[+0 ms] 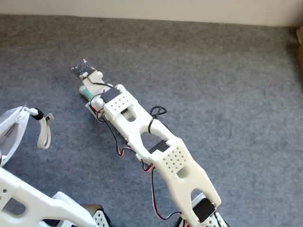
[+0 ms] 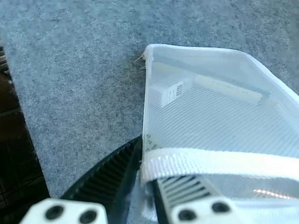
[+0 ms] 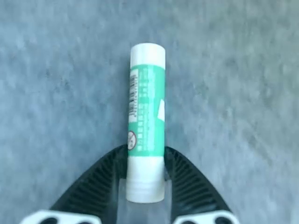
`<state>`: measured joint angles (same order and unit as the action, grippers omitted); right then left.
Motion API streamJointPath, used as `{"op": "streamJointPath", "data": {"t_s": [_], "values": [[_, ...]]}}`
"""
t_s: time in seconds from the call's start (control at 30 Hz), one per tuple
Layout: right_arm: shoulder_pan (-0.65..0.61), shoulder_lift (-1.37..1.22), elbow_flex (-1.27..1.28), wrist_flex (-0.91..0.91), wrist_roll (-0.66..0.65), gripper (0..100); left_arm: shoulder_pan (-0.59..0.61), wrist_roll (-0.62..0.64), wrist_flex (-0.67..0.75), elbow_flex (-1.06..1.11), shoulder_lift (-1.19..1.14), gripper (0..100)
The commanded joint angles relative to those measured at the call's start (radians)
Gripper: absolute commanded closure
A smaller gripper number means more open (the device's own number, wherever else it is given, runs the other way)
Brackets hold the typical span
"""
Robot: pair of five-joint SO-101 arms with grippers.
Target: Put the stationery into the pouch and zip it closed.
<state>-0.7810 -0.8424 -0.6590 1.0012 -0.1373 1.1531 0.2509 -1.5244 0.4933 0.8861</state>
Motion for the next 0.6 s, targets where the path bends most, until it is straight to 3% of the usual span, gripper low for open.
{"op": "streamJointPath", "data": {"t_s": [0.0, 0.57], "values": [[0.024, 0.151, -0.064, 0.176, -0.011, 99.0, -0.047, 0.012, 0.02, -0.039, -0.001, 99], [0.142, 0.357, -0.062, 0.714, -0.012, 99.0, -0.058, 0.012, 0.014, -0.038, -0.001, 99]]}}
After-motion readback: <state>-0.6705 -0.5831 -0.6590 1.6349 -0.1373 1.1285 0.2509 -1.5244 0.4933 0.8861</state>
